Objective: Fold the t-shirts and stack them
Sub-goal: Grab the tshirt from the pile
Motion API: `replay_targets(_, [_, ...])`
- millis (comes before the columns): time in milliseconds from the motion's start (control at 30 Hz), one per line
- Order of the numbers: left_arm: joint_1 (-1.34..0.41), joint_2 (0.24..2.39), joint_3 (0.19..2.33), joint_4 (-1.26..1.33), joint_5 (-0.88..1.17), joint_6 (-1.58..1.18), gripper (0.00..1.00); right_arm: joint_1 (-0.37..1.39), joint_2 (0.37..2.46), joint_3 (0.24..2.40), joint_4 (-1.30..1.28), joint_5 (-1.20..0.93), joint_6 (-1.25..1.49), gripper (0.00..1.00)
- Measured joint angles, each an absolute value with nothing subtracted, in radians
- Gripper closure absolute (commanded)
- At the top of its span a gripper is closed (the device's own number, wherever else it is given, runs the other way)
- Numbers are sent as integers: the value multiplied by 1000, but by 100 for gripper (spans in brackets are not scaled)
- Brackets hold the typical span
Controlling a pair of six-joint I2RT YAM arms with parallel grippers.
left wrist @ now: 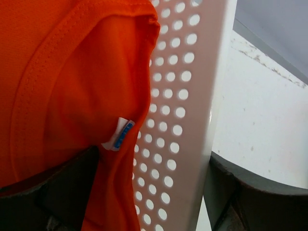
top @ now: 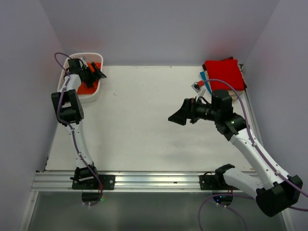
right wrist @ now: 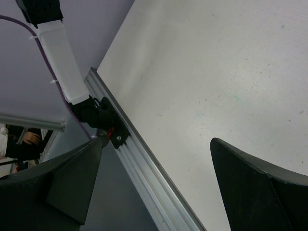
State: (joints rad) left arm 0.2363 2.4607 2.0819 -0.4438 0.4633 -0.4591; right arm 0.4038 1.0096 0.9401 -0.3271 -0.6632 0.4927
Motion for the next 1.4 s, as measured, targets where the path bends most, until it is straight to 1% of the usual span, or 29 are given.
replay_targets(100, [261, 2355, 1815, -190, 549, -522, 14, 404, 1010, 940, -330, -663, 488, 1])
replay_targets(167, [291, 2286, 1682, -117, 589, -565, 14, 404, 1011, 940, -330, -663, 486, 1])
replay_targets(333, [345, 2249, 1654, -101, 548, -595, 12, 404, 1016, 936, -329, -664, 486, 1])
replay_targets(467, [364, 2178, 1531, 35, 572, -661, 12, 404, 1016, 926, -329, -664, 485, 1])
replay_targets(600, [387, 2170, 1506, 142, 616, -716, 12, 404, 1016, 925, -330, -664, 485, 1])
replay_targets(733, [393, 2169, 1509, 134, 578, -713, 12, 404, 1016, 925, -329, -664, 484, 1])
replay_targets(900, [392, 2178, 1573, 14, 492, -681, 17, 404, 1016, 924, -329, -664, 482, 1])
replay_targets(1000, [389, 2193, 1617, -37, 463, -657, 24, 404, 1016, 924, -327, -664, 482, 1])
replay_targets(1033, [385, 2201, 1631, -53, 455, -647, 29, 404, 1016, 924, -327, -664, 482, 1])
replay_targets(1100, [376, 2225, 1661, -90, 440, -627, 35, 404, 1019, 924, -323, -664, 483, 1])
replay_targets(1133, [371, 2237, 1673, -104, 439, -617, 40, 404, 1021, 924, -323, -664, 483, 1])
replay_targets(1300, [320, 2327, 1755, -184, 445, -572, 47, 404, 1022, 915, -322, -664, 485, 1])
replay_targets(1400, [298, 2341, 1792, -210, 455, -548, 63, 404, 1022, 911, -322, -663, 486, 1])
